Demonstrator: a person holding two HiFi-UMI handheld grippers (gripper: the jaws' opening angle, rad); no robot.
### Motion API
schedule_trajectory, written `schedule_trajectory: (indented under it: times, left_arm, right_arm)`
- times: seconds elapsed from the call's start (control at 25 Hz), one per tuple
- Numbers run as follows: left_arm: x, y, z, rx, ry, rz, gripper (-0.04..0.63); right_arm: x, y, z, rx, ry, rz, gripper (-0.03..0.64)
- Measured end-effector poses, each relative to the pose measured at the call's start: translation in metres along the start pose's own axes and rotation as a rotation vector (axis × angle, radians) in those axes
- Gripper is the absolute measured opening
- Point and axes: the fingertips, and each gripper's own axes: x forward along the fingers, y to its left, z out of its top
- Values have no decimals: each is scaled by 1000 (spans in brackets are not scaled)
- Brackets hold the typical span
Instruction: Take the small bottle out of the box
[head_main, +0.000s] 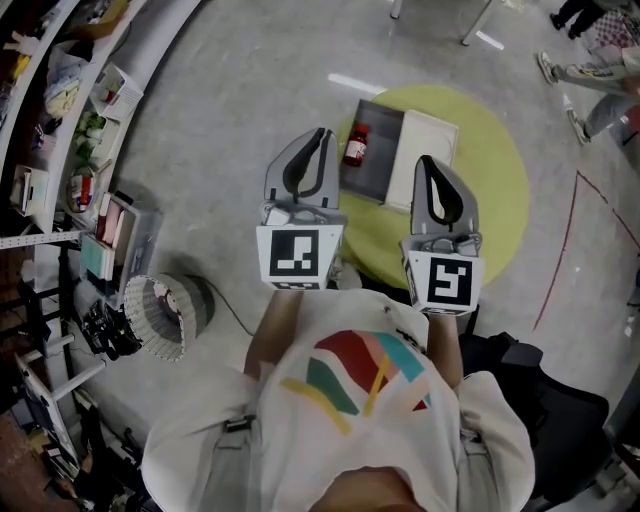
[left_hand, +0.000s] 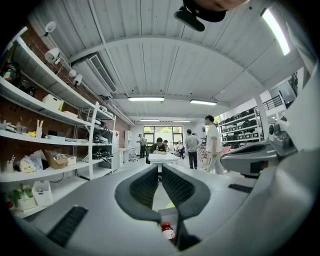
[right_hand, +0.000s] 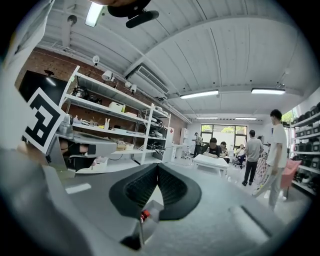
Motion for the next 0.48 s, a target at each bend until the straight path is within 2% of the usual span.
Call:
schedule_trajectory:
  times: [0.12,0.16,0.2,0.24,0.48]
  left_arm:
    - [11,-6,-9,-7,42,-11,24]
    - [16,-10,-15,-17,71,-24,79]
    - [23,-14,-23,-31,107,-39,174]
    - [29,-18,-32,-47,144,-50,199]
    - [58,-34,-109,-100,402,-75,222]
  right_arm:
    - [2,-3,-3,11,8,4,5]
    - [4,-6,-5,12,12,4,5]
    - [5,-8,-7,15,16,3,5]
    - [6,-11,-9,20,20,0,5]
    - [10,-27,-26,49,68,-14,5]
